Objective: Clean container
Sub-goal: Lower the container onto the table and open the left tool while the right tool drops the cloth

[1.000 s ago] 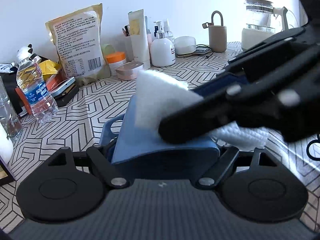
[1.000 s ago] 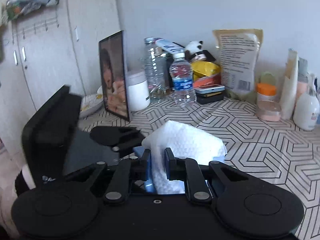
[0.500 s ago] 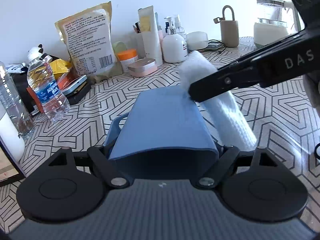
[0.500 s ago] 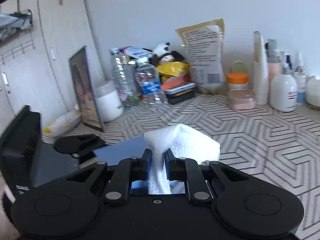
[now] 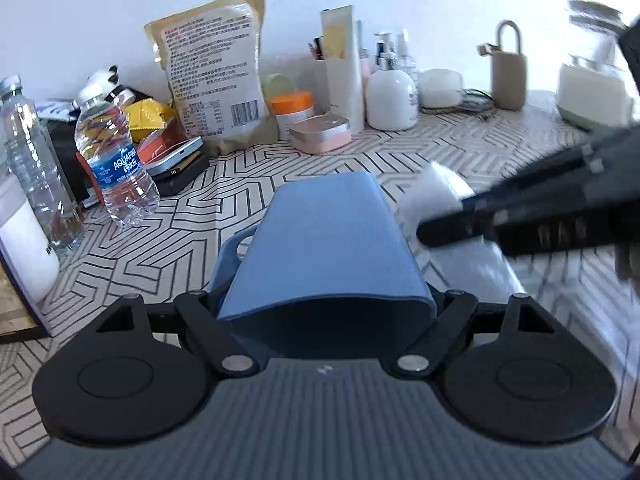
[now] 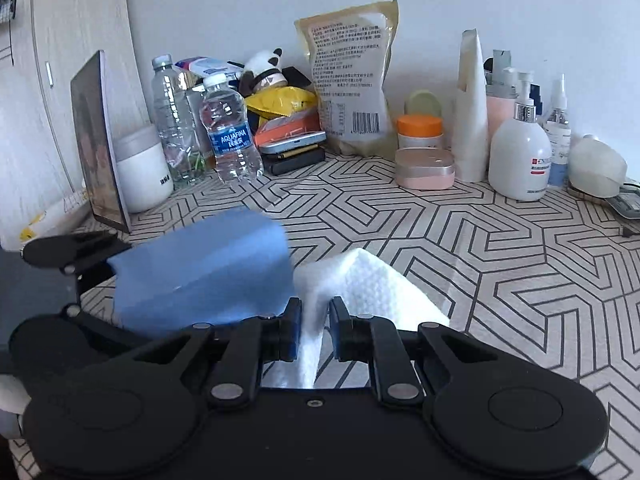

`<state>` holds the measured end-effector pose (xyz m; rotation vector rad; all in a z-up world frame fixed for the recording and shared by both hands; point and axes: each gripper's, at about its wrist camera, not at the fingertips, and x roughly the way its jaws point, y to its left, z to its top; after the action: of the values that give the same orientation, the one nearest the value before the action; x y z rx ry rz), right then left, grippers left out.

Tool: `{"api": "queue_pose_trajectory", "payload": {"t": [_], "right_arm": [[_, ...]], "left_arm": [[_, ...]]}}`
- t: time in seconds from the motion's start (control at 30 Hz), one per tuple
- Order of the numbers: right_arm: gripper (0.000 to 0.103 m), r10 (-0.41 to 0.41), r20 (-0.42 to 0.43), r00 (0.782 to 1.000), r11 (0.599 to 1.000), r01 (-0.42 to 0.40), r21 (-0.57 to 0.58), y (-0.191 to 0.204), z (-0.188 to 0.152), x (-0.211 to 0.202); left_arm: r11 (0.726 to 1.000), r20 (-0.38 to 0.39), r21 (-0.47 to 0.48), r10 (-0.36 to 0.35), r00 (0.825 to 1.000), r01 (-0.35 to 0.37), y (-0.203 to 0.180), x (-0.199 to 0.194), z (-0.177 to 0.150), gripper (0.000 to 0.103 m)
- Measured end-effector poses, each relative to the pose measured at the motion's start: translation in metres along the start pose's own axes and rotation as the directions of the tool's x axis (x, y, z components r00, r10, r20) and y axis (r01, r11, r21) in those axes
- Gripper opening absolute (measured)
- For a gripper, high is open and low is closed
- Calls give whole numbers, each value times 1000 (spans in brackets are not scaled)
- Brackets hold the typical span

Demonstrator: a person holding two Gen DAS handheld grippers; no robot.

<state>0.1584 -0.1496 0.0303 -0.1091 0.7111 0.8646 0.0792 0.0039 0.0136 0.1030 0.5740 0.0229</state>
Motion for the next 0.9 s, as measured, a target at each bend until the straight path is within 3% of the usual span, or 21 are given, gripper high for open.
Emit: {"api": "queue_pose_trajectory", "payload": {"t": [0.07,0.17,0.23,0.37,0.5,0.63,0.9], "right_arm": [[21,2,-1,1000,1000,-2,7,-2,1,1],[40,12,20,1000,999,-12,35,-7,2,-8],[40,31,38,999,999,-32,39,-7,2,-20],[57,36,71,997,999,-38,26,-2,3,-41],[58,4,79,997,1000,-6,28,3,-4,-55],[58,9,57,998,1000,-10,11,14,-25,-68],[58,-58,43,997,998,56,38,22,-50,-86]], "left_arm": [[999,-4,-34,28,1000,-28,0,6,4,81],[998,8,-52,36,999,-35,1,6,5,82],[999,-3,-31,30,1000,-30,1,5,4,91],[998,-3,53,38,999,-38,-9,-2,2,96],[993,41,94,67,997,-71,-14,-19,1,99],[973,100,150,159,982,-173,-20,-42,-10,102],[995,72,89,32,997,-38,-15,-76,-26,103]]}}
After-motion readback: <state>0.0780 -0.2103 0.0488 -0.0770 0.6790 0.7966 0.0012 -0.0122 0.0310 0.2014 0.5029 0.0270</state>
